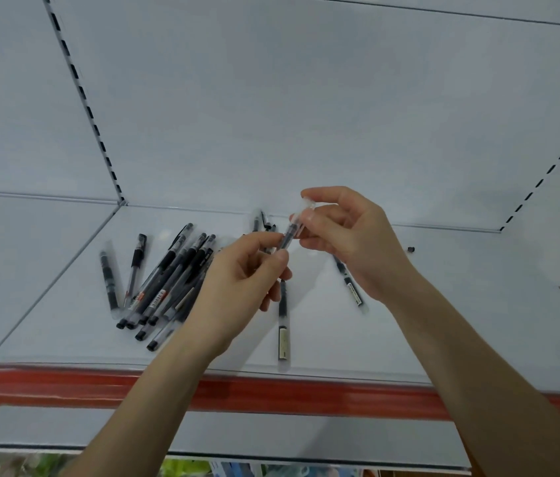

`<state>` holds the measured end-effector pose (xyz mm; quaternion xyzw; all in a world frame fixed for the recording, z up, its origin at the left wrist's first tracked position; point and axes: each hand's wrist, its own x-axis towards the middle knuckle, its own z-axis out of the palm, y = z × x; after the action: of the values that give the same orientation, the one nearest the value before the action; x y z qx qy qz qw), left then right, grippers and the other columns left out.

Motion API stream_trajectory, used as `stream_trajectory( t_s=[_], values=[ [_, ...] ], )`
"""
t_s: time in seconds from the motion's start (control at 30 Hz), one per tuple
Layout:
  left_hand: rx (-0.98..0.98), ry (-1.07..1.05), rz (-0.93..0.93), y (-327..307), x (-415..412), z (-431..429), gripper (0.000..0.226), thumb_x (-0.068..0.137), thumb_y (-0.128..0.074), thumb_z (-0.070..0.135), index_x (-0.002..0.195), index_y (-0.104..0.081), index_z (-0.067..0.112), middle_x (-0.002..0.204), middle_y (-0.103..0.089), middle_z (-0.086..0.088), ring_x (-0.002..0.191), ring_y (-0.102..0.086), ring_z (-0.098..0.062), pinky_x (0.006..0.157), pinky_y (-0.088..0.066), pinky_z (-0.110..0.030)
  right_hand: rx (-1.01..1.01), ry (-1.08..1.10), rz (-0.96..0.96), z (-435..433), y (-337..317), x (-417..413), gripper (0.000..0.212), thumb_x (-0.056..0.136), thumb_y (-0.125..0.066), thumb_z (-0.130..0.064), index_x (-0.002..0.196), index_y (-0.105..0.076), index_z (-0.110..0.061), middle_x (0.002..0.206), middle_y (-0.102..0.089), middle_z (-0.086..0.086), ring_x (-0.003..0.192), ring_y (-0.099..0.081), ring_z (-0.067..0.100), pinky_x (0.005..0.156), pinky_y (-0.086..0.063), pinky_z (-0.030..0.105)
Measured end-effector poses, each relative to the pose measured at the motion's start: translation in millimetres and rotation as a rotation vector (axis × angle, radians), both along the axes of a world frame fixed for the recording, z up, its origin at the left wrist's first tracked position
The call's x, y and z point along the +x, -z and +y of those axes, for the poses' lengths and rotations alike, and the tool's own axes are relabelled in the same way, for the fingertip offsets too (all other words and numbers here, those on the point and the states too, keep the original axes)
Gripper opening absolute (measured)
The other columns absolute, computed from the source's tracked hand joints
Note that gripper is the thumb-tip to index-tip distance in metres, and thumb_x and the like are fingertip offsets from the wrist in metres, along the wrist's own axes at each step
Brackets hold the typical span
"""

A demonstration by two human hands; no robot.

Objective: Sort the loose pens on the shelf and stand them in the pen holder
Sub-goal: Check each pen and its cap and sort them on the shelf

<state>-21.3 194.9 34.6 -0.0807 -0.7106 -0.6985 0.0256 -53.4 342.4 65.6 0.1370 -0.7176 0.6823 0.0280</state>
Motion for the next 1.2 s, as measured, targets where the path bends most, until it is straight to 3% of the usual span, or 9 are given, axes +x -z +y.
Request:
stream_trajectory(
  t_s=[0.5, 0.6, 0.67, 0.77, 0.87, 1.0, 1.07, 1.13, 1.2],
  values=[
    [0.023, -0.101, 0.045, 5.1, 2.0, 5.2, 0.017, 0.088, -0.055, 0.004, 0.081, -0.057, 0.02, 0.055, -0.066, 0.005, 0.038, -0.041, -0.006, 0.04, -0.034, -0.013, -0.01, 0.129, 0.122, -6.1, 14.6, 4.3, 0.017, 0.086, -0.06, -0.004, 0.094, -0.062, -0.019, 0.062, -0.068, -0.008, 0.063, -0.065, 0.007, 0.062, -0.053, 0.018],
    [-0.133, -0.125, 0.063, 10.8, -4.8, 5.7, 0.018, 0.088, -0.056, 0.009, 0.08, -0.056, 0.024, 0.065, -0.065, 0.004, 0.04, -0.047, -0.005, 0.041, -0.037, -0.012, 0.057, 0.103, 0.053, 2.8, 18.1, -0.5, 0.017, 0.087, -0.058, -0.006, 0.101, -0.061, -0.016, 0.071, -0.068, -0.005, 0.065, -0.066, 0.004, 0.062, -0.052, 0.016],
    [-0.369, -0.208, 0.142, 17.7, -11.1, 0.5, 0.01, 0.088, -0.058, 0.014, 0.084, -0.059, 0.023, 0.076, -0.062, 0.002, 0.052, -0.052, -0.007, 0.05, -0.04, -0.013, 0.172, 0.161, 0.017, 15.3, 22.9, -6.5, 0.019, 0.088, -0.059, -0.011, 0.107, -0.06, -0.015, 0.076, -0.067, -0.002, 0.067, -0.066, 0.005, 0.066, -0.053, 0.02],
    [-0.799, -0.381, 0.235, 28.0, -19.9, -14.2, 0.013, 0.088, -0.054, 0.018, 0.096, -0.062, 0.012, 0.087, -0.057, -0.006, 0.071, -0.049, -0.019, 0.062, -0.037, -0.027, 0.588, 0.374, 0.018, 42.2, 32.9, -16.2, 0.018, 0.086, -0.062, -0.019, 0.102, -0.062, -0.012, 0.076, -0.062, 0.0, 0.074, -0.058, 0.014, 0.071, -0.043, 0.021],
    [-1.014, -0.441, 0.209, 34.4, -24.2, -21.8, 0.019, 0.09, -0.05, 0.022, 0.098, -0.059, 0.008, 0.09, -0.06, -0.01, 0.08, -0.054, -0.028, 0.063, -0.043, -0.035, 0.853, 0.322, -0.139, 57.3, 45.9, -15.3, 0.031, 0.083, -0.065, -0.029, 0.108, -0.059, -0.011, 0.092, -0.057, 0.0, 0.083, -0.051, 0.014, 0.062, -0.037, 0.015],
    [-1.158, -0.416, 0.167, 39.2, -24.6, -16.7, 0.023, 0.092, -0.047, 0.025, 0.107, -0.053, 0.009, 0.093, -0.06, -0.009, 0.075, -0.054, -0.027, 0.051, -0.031, -0.028, 0.945, 0.244, -0.208, 55.8, 55.8, -13.4, 0.032, 0.083, -0.065, -0.023, 0.109, -0.059, -0.005, 0.103, -0.063, 0.008, 0.092, -0.056, 0.02, 0.077, -0.04, 0.026],
    [-1.209, -0.399, 0.145, 39.6, -23.7, -16.3, 0.025, 0.092, -0.046, 0.027, 0.111, -0.05, 0.011, 0.097, -0.058, -0.007, 0.08, -0.055, -0.028, 0.056, -0.031, -0.028, 0.957, 0.257, -0.182, 54.8, 55.9, -14.7, 0.025, 0.084, -0.061, -0.017, 0.103, -0.062, 0.0, 0.103, -0.067, 0.013, 0.095, -0.06, 0.025, 0.078, -0.044, 0.028],
    [-1.234, -0.389, 0.13, 40.1, -23.2, -17.4, 0.028, 0.091, -0.048, 0.029, 0.114, -0.049, 0.012, 0.1, -0.057, -0.007, 0.085, -0.056, -0.028, 0.06, -0.032, -0.029, 0.956, 0.254, -0.175, 55.7, 55.6, -14.9, 0.021, 0.085, -0.058, -0.014, 0.099, -0.064, 0.001, 0.099, -0.068, 0.016, 0.088, -0.064, 0.025, 0.071, -0.048, 0.024],
    [-1.247, -0.381, 0.13, 39.9, -23.2, -17.2, 0.03, 0.091, -0.049, 0.03, 0.115, -0.049, 0.012, 0.101, -0.056, -0.007, 0.085, -0.057, -0.028, 0.06, -0.033, -0.029, 0.89, 0.242, -0.19, 58.0, 56.3, -14.7, 0.017, 0.086, -0.056, -0.012, 0.095, -0.064, -0.002, 0.09, -0.069, 0.013, 0.067, -0.063, 0.018, 0.052, -0.044, 0.01]
  ],
)
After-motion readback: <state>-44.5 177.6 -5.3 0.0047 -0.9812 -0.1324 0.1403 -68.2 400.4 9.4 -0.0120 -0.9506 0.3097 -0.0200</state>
